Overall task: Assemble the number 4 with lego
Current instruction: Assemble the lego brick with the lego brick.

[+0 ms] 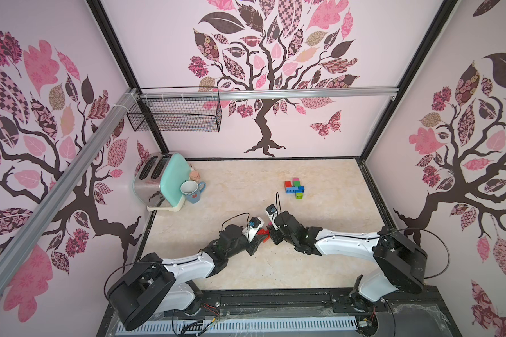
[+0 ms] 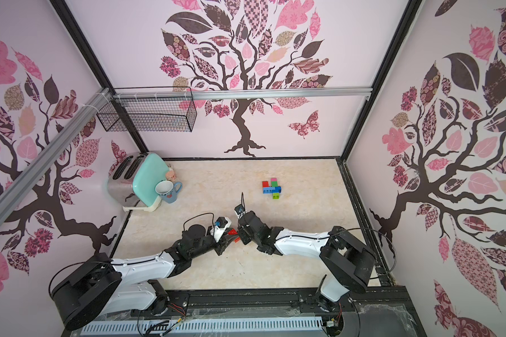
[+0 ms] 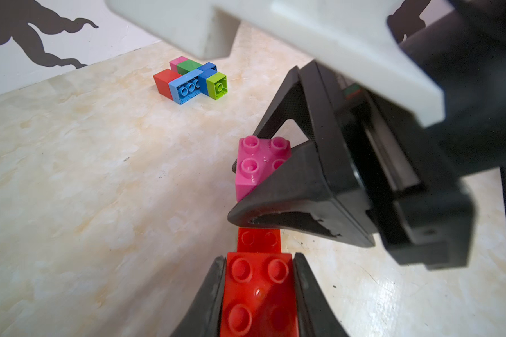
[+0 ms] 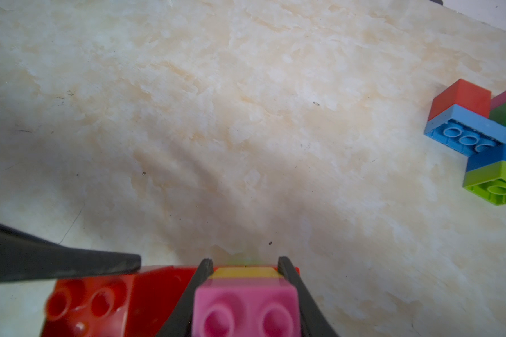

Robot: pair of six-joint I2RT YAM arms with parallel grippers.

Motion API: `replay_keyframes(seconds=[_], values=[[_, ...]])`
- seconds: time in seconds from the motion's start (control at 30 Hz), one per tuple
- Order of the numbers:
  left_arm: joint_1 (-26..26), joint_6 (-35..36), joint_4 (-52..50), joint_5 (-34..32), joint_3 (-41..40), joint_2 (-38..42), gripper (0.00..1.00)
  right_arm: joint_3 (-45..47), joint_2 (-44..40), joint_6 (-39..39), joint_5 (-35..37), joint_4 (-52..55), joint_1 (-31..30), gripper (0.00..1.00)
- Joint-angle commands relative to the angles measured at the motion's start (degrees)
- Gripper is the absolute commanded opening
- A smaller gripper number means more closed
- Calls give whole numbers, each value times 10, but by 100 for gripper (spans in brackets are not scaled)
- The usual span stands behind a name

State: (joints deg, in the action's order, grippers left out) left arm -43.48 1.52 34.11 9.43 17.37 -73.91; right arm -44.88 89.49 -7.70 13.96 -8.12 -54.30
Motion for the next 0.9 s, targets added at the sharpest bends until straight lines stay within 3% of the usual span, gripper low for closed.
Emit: replay_keyframes(seconds=[0.0,0.43,0.87], values=[[1,2,-10,3,0,-21,0,36,27,0,-22,127,-3,0],[1,0,-25,-7,-14,-41,0,36,26,1,-24,129,-3,0],[0,-13,-131,-42,3,-41,0,40,25,0,-30,124,-3,0]])
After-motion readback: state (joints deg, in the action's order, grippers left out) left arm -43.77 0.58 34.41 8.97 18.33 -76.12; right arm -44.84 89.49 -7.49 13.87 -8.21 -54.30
